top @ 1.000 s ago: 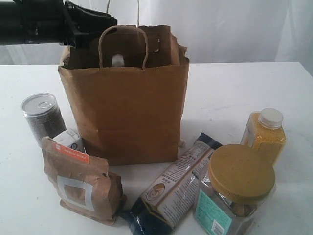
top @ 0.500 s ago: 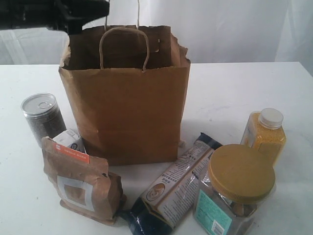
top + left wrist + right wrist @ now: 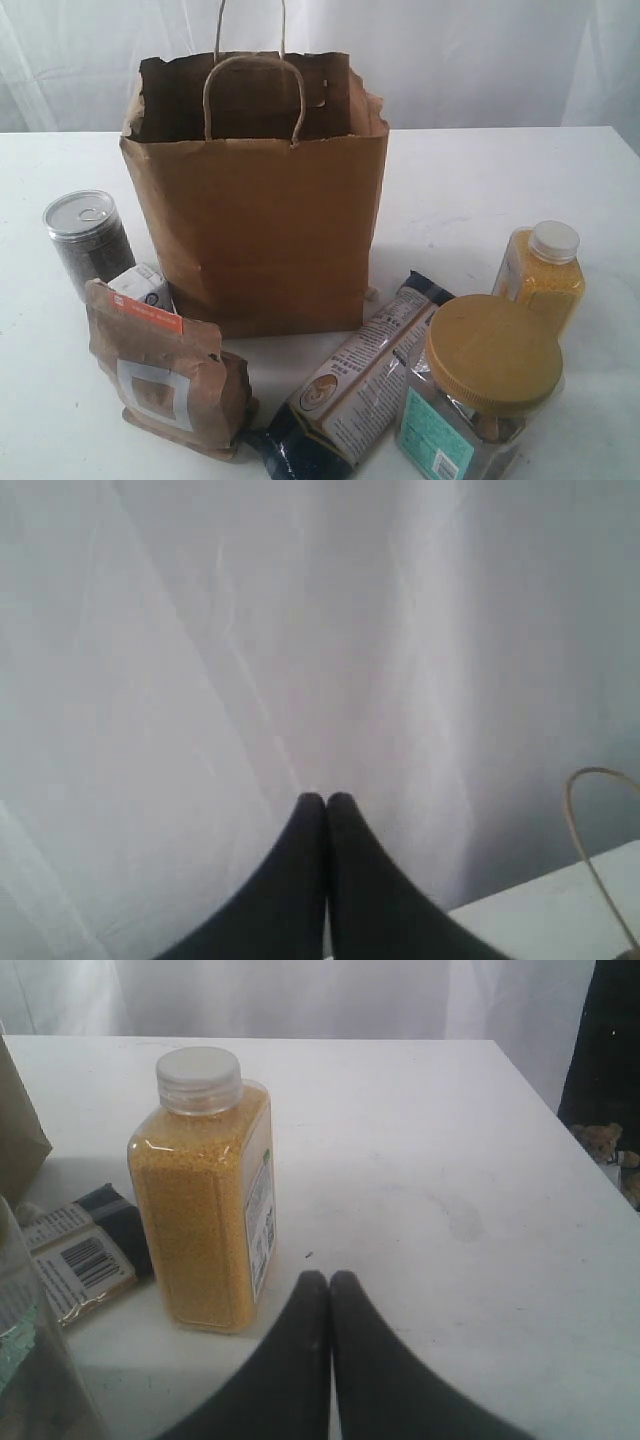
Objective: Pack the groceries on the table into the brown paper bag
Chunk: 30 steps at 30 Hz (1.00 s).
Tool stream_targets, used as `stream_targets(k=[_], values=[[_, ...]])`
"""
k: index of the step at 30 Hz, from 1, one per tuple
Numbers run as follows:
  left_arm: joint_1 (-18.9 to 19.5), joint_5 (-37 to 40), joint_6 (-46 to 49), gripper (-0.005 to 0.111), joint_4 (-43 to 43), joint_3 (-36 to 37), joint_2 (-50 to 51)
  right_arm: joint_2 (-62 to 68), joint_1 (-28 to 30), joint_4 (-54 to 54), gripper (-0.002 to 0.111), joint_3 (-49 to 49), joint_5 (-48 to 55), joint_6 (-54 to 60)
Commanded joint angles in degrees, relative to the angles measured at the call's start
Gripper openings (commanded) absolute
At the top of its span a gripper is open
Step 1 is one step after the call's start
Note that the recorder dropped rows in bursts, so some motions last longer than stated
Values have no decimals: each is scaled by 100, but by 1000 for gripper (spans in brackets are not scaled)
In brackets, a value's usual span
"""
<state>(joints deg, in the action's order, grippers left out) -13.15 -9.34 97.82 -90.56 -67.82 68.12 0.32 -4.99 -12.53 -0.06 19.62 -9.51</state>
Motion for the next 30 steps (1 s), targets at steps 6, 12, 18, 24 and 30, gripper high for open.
stream_targets(k=[6,12,18,24,30], values=[[-15,-711,135,0,-116,301,-77,-32,44,-1,0,6,-2,16],[227,273,-6599,0,6408,837,-271,-32,44,-1,0,6,-2,16],[425,717,-10211,0,9449,1189,-432,-32,44,-1,0,6,-2,16],[853,19,-10211,0,9449,2100,-919,-32,44,-1,0,6,-2,16],[1349,-6,-10195,0,9449,3305,-1976,-32,44,-1,0,6,-2,16]])
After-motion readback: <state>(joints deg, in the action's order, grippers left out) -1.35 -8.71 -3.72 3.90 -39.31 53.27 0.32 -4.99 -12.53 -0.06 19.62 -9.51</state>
